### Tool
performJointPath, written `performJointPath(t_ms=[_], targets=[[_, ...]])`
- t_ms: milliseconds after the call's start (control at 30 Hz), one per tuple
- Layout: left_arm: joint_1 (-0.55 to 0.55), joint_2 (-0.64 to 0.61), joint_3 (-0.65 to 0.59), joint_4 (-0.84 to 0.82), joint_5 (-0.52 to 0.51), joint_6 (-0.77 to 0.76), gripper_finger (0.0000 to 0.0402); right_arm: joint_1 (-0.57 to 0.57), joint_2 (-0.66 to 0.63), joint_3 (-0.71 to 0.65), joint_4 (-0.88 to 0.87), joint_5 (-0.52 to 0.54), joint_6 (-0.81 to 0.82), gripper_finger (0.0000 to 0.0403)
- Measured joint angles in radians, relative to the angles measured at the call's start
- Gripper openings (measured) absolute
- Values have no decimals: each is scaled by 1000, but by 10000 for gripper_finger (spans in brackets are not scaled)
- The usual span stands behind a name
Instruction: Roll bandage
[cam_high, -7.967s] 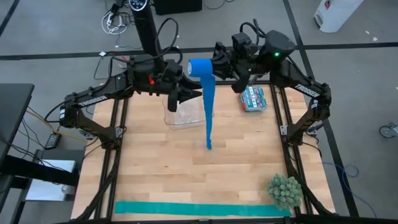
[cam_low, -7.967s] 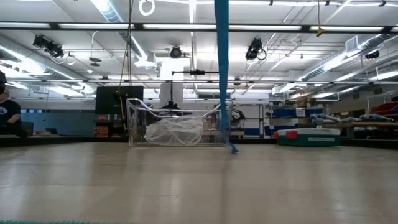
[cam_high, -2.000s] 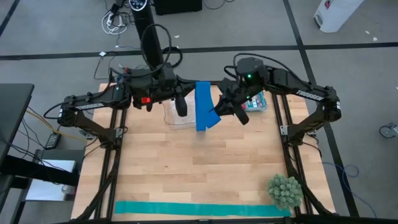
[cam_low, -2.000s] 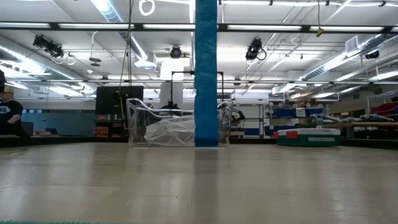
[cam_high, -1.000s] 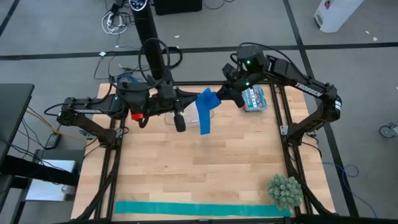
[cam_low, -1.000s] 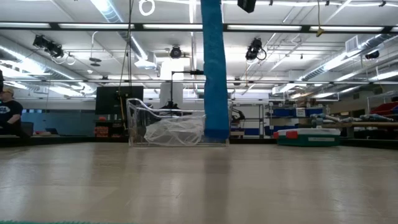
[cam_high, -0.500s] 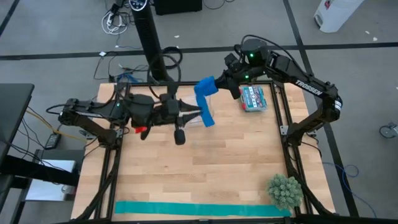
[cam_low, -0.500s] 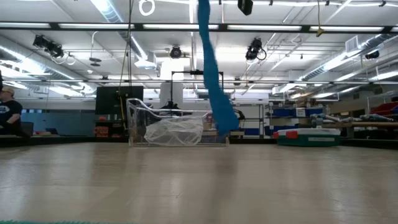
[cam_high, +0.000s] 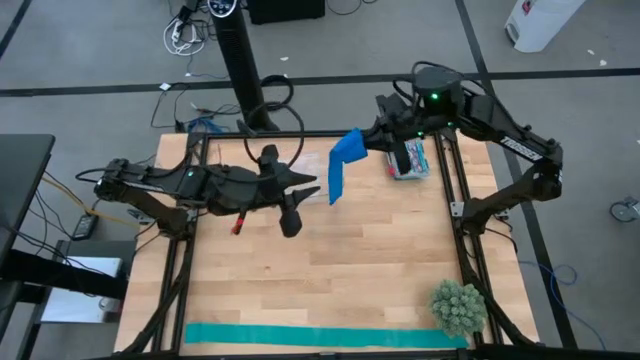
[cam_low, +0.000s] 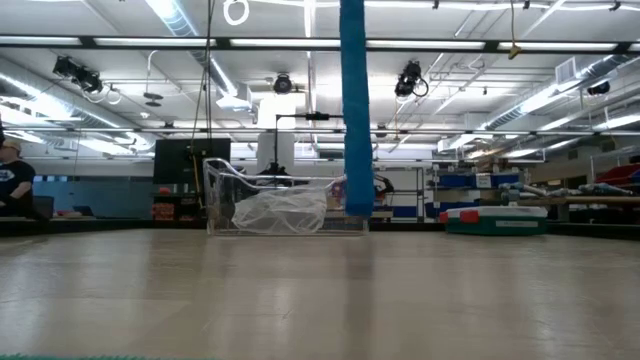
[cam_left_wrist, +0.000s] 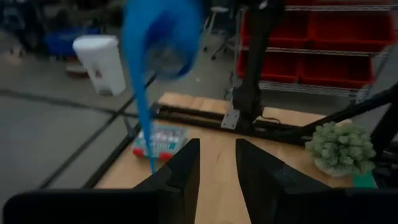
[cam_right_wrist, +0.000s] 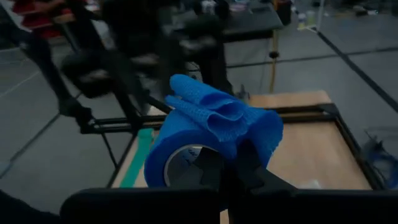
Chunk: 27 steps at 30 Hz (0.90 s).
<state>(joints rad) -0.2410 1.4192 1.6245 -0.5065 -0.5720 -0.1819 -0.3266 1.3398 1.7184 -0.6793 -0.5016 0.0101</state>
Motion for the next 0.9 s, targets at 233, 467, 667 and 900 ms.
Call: performJointPath(t_ms=[233,467,667,900], targets=[[36,49,0,15,52,-139,108,92,-20,0,21,87,38,0],[38,70,0,-32,83,-280,125,148,-20,0,20,211,69,0],[38,71,0,-118,33,-359,157,177,-21,0,30,224,100,0],[38,93,-1,-136,20,-375,176,190,-21,0,56,245,102,0]])
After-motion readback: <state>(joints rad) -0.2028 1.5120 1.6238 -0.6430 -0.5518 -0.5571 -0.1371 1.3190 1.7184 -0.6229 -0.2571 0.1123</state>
